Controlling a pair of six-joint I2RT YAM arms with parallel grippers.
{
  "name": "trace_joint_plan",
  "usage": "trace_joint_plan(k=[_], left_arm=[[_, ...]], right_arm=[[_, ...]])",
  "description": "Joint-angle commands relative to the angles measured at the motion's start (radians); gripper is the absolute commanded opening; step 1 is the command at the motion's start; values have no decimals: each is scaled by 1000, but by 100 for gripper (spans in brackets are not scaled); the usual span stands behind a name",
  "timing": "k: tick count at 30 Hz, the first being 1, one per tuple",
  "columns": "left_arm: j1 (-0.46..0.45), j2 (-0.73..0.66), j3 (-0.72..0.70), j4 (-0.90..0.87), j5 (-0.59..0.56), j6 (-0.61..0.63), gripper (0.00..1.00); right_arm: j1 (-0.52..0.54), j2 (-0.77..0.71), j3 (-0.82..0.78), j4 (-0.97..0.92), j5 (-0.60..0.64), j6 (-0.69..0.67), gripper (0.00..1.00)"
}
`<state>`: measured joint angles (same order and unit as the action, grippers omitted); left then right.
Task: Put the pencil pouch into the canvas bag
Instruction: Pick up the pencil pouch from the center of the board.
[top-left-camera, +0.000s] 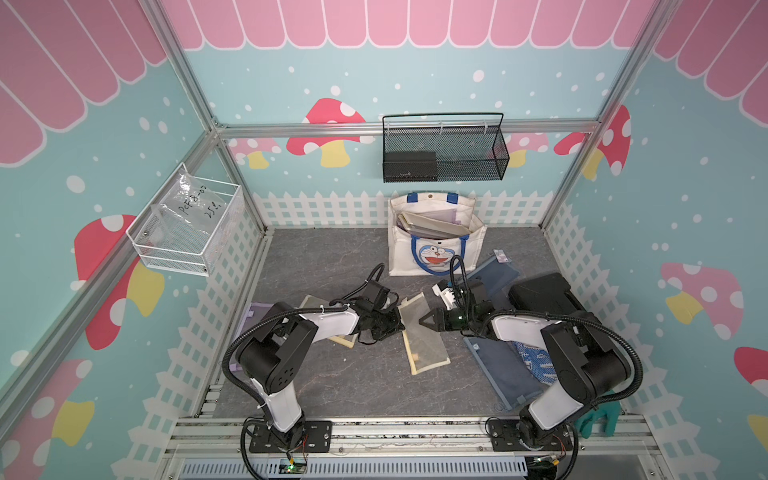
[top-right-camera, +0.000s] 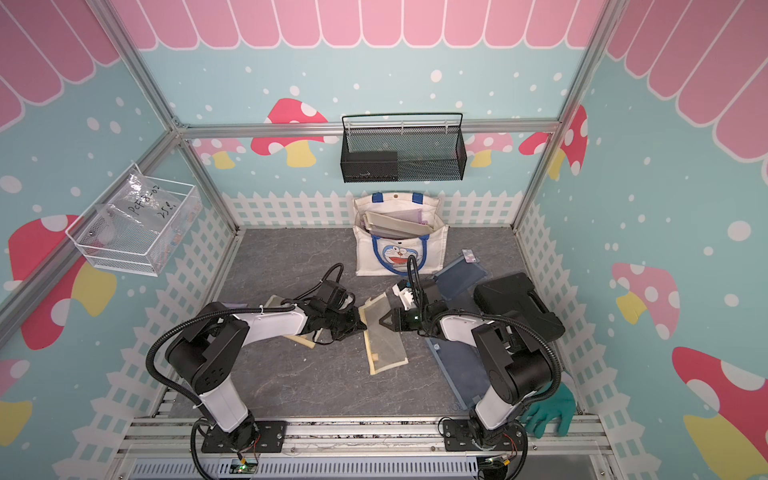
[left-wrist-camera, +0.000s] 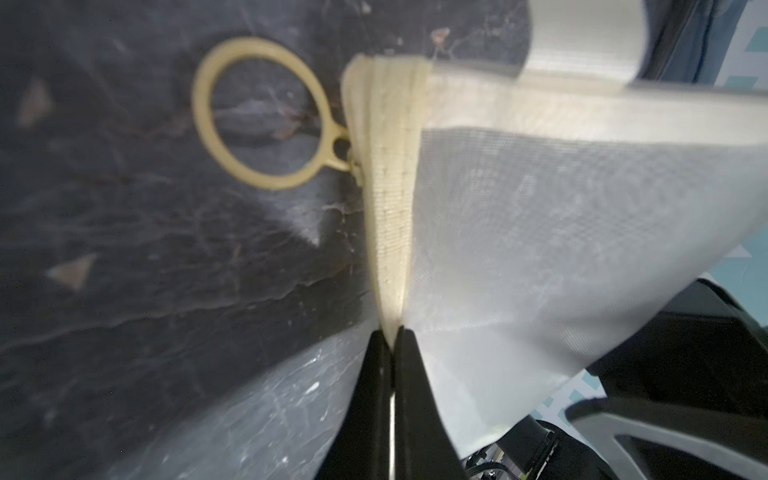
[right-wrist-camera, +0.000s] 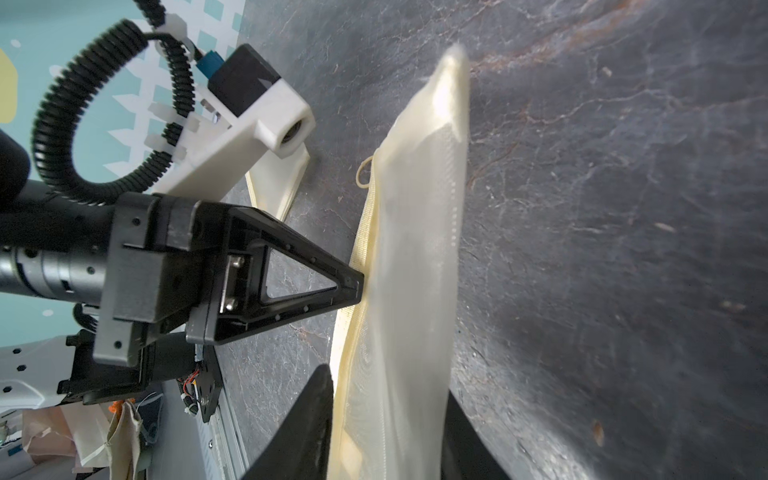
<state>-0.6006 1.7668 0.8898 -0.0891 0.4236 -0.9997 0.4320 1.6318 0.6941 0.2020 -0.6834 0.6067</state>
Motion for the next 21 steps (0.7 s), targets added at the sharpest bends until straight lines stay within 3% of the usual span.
trace_joint_plan(k=[1, 10, 15, 17, 21], left_arm=[[-7, -50, -17, 55, 8, -7, 0], [-20, -116, -19, 83, 7, 63, 0], [-20, -144, -8, 49, -3, 91, 1], [-20, -166, -6, 27, -14, 102, 7], [-13, -223, 5, -65, -35, 146, 32]], right_arm=[[5, 6, -22, 0, -19, -11, 36], [5, -38, -44, 1, -19, -7, 22], [6, -166, -73, 109, -51, 27, 0], [4, -239, -87, 139, -65, 43, 0], [5, -377, -60, 56, -36, 14, 0]])
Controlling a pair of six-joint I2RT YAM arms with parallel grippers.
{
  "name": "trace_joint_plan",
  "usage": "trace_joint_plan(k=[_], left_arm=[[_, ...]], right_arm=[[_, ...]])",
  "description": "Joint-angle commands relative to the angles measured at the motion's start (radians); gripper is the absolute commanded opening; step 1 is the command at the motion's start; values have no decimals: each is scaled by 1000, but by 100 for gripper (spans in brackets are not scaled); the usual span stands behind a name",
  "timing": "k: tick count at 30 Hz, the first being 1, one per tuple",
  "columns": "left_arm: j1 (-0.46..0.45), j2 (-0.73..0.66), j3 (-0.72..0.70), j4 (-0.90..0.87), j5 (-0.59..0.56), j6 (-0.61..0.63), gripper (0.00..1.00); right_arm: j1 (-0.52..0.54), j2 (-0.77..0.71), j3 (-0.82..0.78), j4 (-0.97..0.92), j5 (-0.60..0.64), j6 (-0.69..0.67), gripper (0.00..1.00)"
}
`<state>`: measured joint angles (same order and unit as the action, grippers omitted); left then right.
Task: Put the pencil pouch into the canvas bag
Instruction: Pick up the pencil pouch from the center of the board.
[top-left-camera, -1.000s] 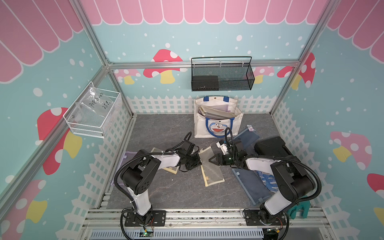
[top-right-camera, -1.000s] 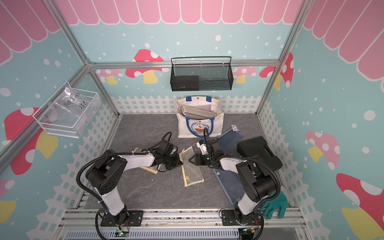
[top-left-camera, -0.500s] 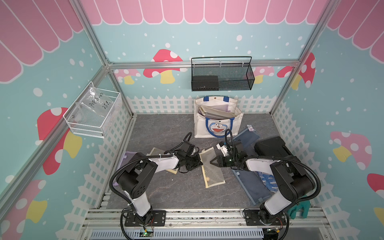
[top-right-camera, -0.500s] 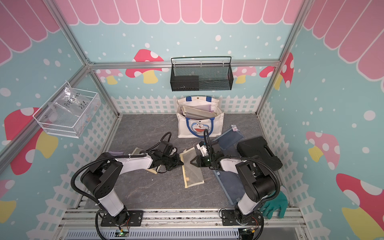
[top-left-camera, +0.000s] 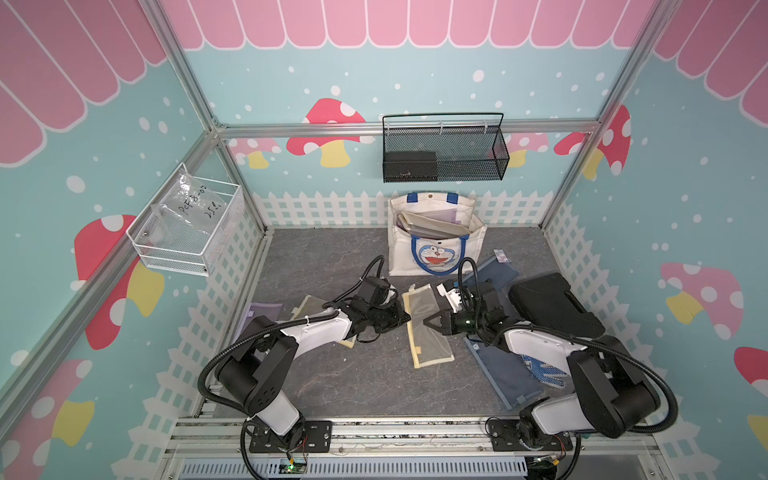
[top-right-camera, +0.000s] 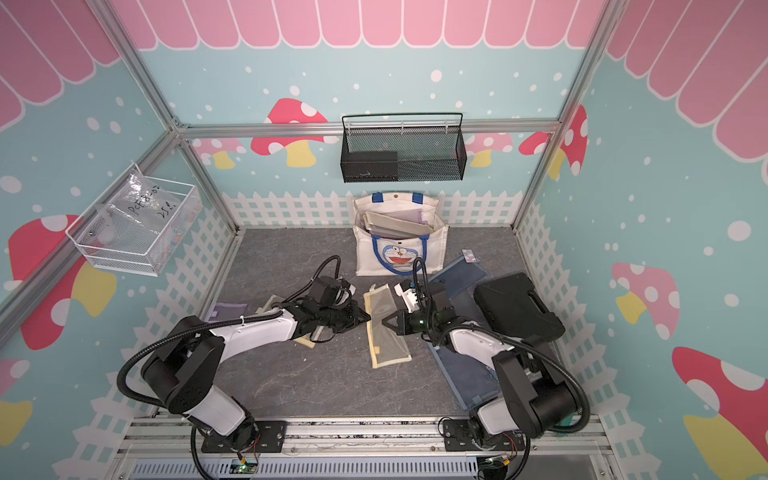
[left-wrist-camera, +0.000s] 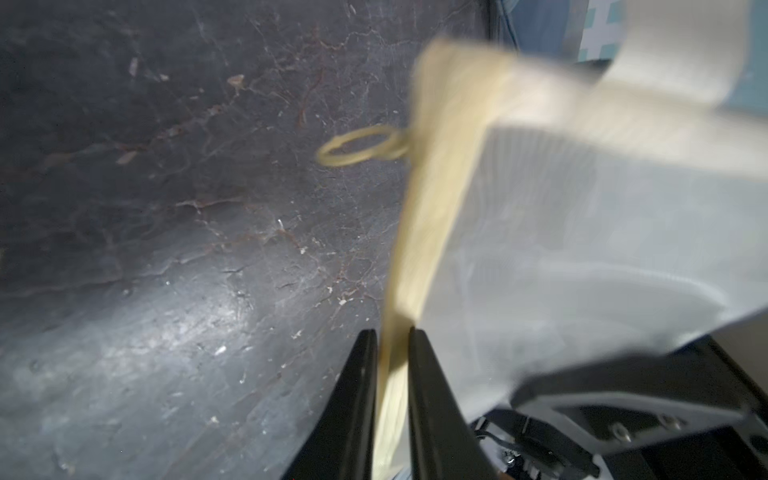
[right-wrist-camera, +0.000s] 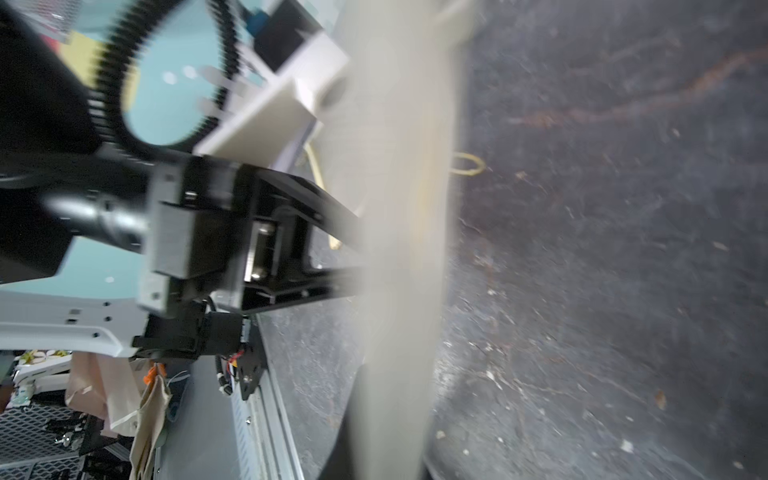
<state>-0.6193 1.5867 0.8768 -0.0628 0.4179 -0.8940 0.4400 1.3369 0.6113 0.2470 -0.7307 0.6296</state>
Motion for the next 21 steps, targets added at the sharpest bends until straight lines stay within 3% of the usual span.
trace_joint_plan(k=[1, 4, 9, 15, 21], left_arm=[[8, -58, 17, -118, -43, 51, 37], [34, -123, 2, -190, -81, 80, 50], [86, -221, 10, -302, -146, 150, 51], [126, -260, 61, -400, -202, 217, 51], [128, -284, 48, -412, -216, 212, 50]], right_arm=[[-4, -112, 34, -13, 30, -6, 0], [-7, -178, 111, -94, 96, 24, 0], [-8, -150, 355, -213, 213, 71, 0], [-11, -34, 617, -205, 332, 194, 0], [-28, 70, 654, -64, 537, 575, 0]])
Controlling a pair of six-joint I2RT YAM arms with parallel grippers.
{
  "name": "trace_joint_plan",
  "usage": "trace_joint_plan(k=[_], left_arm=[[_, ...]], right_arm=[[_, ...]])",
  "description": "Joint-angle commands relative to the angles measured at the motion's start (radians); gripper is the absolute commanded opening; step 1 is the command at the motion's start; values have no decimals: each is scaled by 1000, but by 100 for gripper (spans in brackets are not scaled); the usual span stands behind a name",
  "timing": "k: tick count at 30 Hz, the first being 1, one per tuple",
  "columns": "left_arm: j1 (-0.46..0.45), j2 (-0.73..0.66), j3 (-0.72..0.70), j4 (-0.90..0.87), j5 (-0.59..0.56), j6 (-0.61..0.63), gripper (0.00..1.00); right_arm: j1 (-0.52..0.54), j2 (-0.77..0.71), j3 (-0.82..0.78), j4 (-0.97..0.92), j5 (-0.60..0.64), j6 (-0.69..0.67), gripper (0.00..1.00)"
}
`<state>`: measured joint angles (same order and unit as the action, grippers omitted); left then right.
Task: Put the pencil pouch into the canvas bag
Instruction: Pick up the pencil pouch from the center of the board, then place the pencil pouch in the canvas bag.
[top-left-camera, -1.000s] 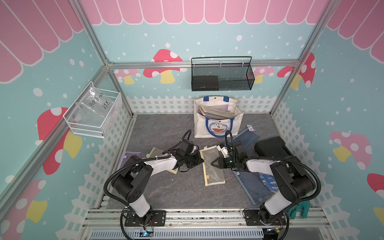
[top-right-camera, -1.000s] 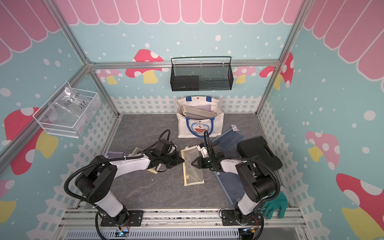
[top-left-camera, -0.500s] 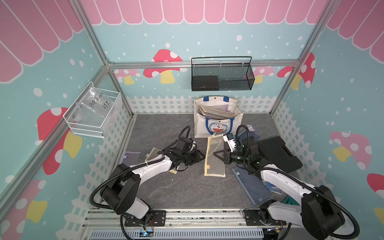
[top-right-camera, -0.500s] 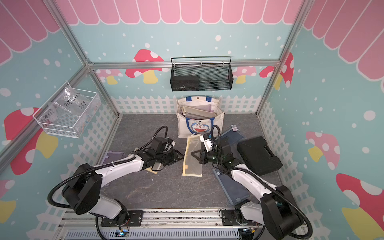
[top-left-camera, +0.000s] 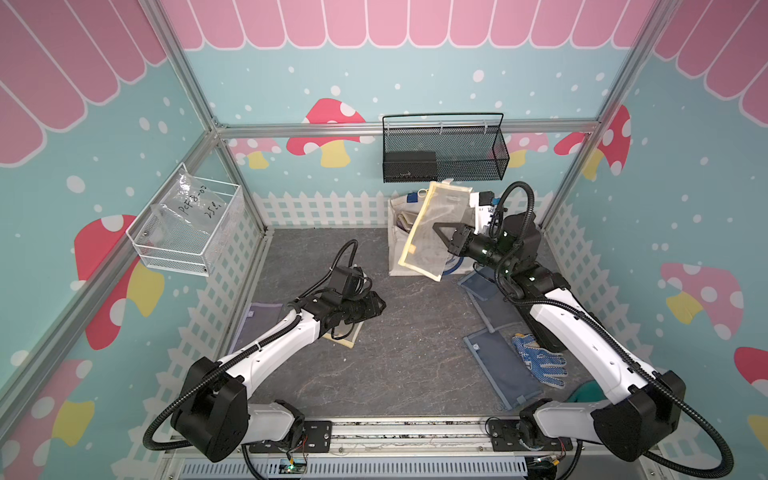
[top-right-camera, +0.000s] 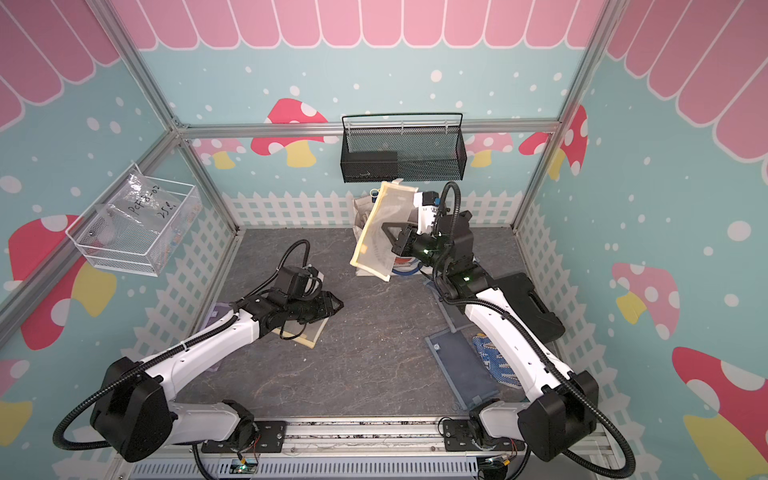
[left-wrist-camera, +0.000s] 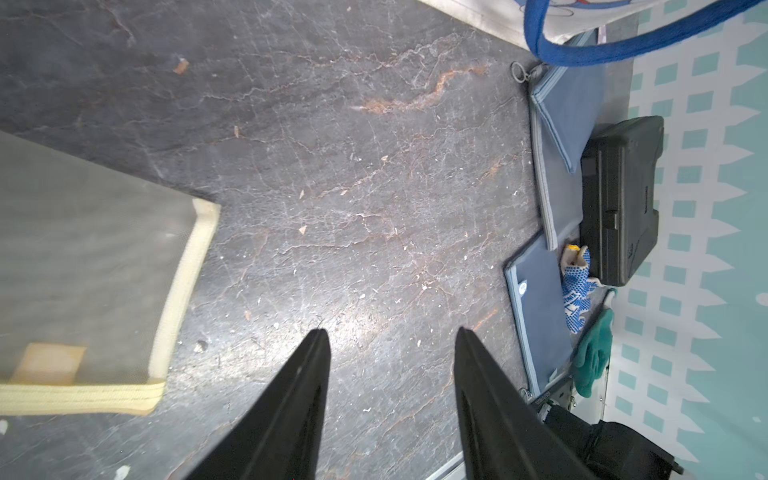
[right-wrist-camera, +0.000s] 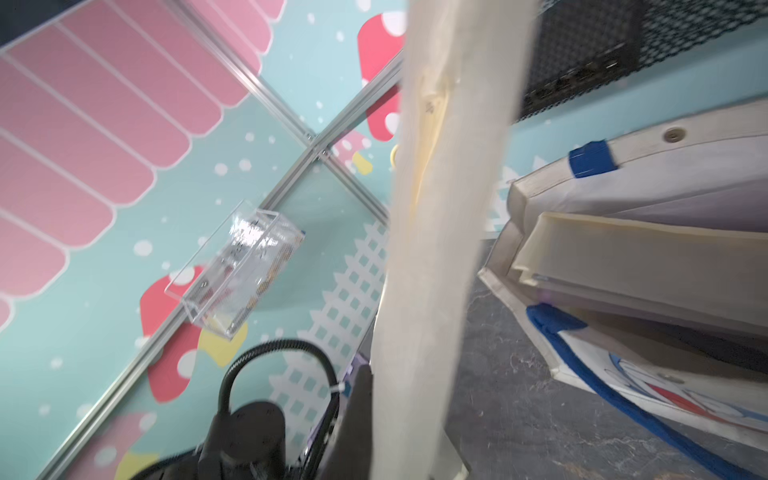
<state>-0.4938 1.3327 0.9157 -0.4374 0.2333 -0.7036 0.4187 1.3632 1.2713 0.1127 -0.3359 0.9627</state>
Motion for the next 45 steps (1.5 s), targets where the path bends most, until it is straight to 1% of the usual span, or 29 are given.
trace_joint_plan(k=[1, 5, 11, 14, 17, 20, 28, 36, 41, 42, 43, 45], left_arm=[[3, -36, 4, -36, -34, 21, 50], [3, -67, -13, -42, -46, 27, 50], [4, -102, -36, -48, -57, 33, 50], [4, -110, -43, -50, -55, 40, 50], [5, -113, -47, -53, -57, 44, 50], [6, -117, -43, -58, -58, 51, 50], [17, -141, -63, -64, -71, 47, 51], [26, -154, -66, -68, -84, 45, 51], [27, -190, -80, -77, -108, 40, 51], [27, -196, -80, -86, -114, 43, 51], [27, -201, -80, -94, -123, 49, 51], [29, -211, -80, -107, -133, 60, 51]], right_arm=[[-8, 58, -6, 85, 171, 298, 0], [0, 130, 15, 124, 256, 489, 0], [6, 235, 11, 212, 354, 710, 0], [6, 294, 0, 325, 384, 812, 0], [5, 362, 54, 329, 388, 844, 0], [6, 404, 62, 361, 408, 898, 0], [2, 469, 103, 361, 467, 988, 0], [-8, 473, 88, 345, 494, 1005, 0], [-10, 488, 95, 353, 507, 1007, 0], [-12, 493, 97, 359, 501, 1010, 2], [-14, 498, 97, 365, 494, 1012, 8], [-14, 499, 95, 369, 494, 1006, 16]])
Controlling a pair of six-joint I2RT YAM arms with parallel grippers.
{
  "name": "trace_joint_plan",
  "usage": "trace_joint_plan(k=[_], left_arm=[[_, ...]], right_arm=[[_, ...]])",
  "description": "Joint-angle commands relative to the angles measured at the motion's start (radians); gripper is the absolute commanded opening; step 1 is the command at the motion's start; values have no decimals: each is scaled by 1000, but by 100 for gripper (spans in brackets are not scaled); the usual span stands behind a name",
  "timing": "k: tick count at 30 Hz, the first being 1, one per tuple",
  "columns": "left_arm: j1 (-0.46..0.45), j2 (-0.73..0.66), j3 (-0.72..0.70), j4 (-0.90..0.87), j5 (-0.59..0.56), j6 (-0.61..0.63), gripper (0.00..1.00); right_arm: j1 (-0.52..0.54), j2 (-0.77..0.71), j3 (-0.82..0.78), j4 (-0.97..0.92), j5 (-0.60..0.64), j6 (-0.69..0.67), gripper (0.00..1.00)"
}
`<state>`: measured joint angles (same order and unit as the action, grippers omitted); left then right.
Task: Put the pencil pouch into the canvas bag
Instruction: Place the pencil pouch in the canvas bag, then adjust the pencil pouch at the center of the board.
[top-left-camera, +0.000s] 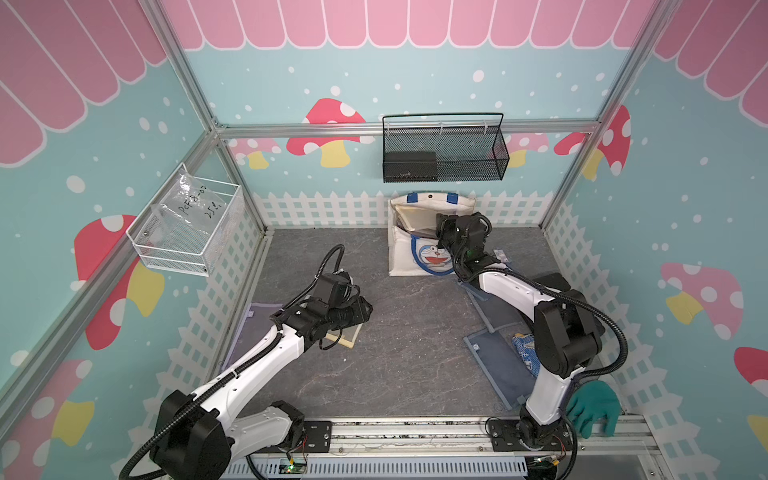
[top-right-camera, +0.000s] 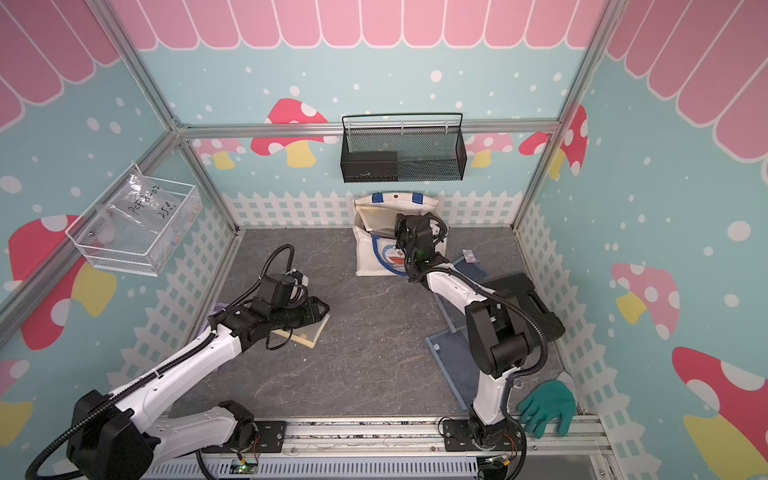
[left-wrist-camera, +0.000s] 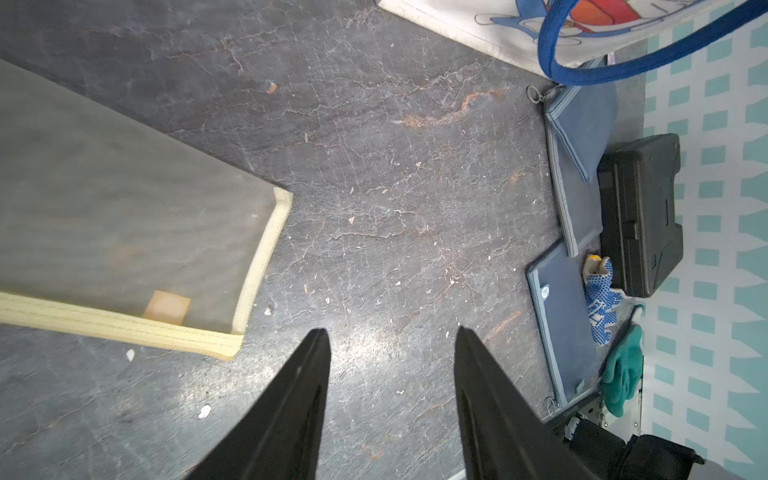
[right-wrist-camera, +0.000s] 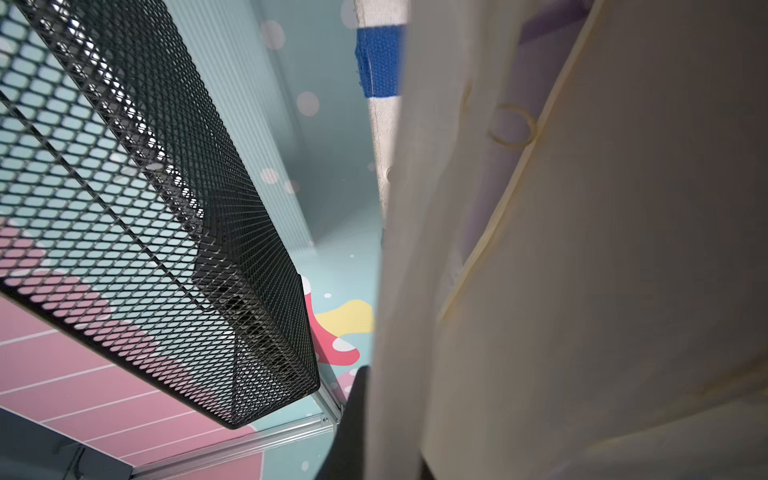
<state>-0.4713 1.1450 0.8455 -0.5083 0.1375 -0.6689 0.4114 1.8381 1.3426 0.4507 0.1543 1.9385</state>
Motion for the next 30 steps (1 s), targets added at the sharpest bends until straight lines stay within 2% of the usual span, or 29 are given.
trace_joint_plan(k=[1, 7, 12, 20, 26, 30], left_arm=[[8, -28, -9, -39, -39, 30, 51], [13, -36, -9, -44, -37, 33, 51], [15, -53, -22, -44, -37, 31, 51], [35, -70, -48, -44, -32, 31, 51], [57, -6, -24, -63, 2, 24, 51], [104, 38, -8, -81, 33, -2, 61]], right_arm=[[-6, 23, 23, 30, 4, 25, 22], [-8, 21, 37, 28, -24, 5, 55], [-12, 20, 93, -42, -81, -68, 69], [-17, -66, 85, -140, -154, -216, 77], [-19, -122, 86, -222, -213, -349, 78], [-19, -137, 107, -275, -257, -470, 79]])
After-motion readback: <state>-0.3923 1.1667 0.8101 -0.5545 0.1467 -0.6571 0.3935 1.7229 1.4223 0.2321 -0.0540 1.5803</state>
